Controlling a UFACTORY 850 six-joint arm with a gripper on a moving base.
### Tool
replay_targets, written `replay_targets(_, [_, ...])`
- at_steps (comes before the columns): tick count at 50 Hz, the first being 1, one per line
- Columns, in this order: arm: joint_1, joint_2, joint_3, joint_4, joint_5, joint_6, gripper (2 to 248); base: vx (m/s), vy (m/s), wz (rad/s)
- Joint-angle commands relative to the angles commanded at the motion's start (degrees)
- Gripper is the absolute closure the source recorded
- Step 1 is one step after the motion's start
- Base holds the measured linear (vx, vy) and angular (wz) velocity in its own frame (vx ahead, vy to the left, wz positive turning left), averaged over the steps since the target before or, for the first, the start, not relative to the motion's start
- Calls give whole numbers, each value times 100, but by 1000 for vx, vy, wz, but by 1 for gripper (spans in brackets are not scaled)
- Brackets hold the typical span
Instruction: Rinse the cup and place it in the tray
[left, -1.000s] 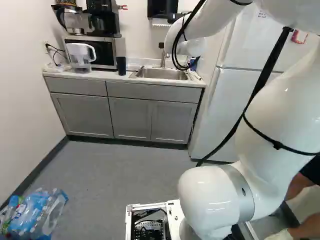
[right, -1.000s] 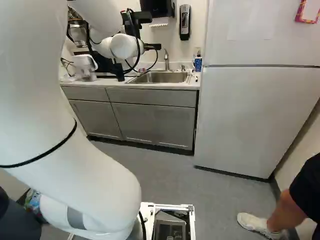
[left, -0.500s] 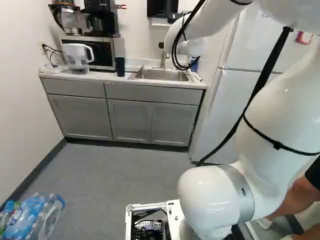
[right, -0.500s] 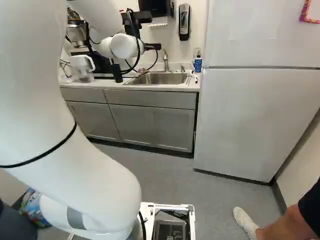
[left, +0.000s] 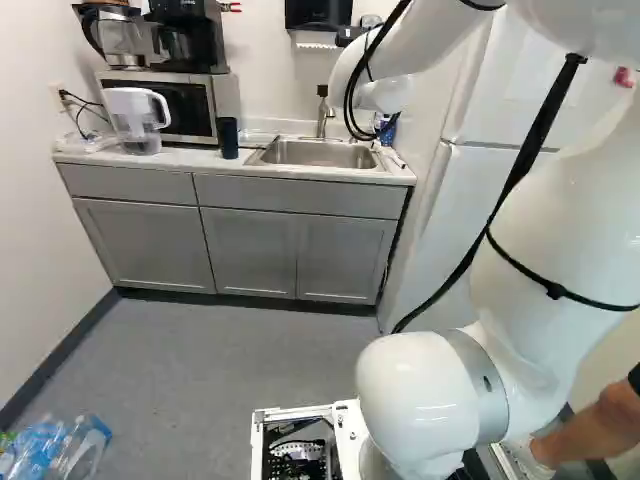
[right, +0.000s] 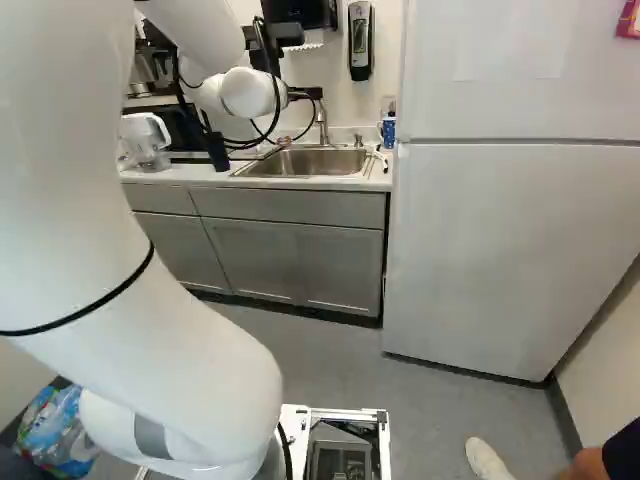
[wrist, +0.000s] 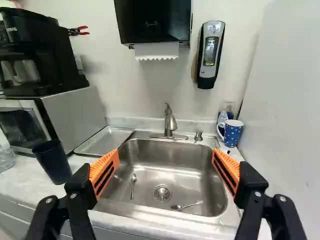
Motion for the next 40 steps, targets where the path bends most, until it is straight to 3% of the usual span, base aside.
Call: replay_targets(40, [0,0,0,0,0,0,3,183,-32,117])
